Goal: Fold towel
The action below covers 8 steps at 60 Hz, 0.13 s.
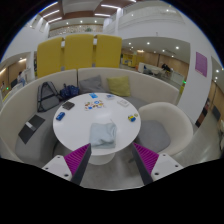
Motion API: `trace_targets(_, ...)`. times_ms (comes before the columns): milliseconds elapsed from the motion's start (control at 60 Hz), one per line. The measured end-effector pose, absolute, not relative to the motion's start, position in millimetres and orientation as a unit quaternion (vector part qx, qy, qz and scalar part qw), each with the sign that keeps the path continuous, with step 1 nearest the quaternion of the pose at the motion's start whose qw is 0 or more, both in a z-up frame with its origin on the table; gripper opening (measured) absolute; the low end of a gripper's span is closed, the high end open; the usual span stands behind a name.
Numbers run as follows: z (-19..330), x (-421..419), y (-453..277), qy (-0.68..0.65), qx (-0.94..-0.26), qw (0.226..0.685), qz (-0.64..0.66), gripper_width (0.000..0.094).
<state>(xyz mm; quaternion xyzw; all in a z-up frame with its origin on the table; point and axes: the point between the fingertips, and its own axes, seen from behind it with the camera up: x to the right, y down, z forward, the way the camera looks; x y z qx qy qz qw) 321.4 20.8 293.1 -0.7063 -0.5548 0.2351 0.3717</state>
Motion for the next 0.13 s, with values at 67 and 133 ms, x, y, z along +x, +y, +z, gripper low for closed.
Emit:
trace_targets(67,292,328,18,-0.559,-0.705,0.364,0.242,0.0871)
trace_targets(133,294,334,16,-0.563,-0.701,0.361,0.249,0.087)
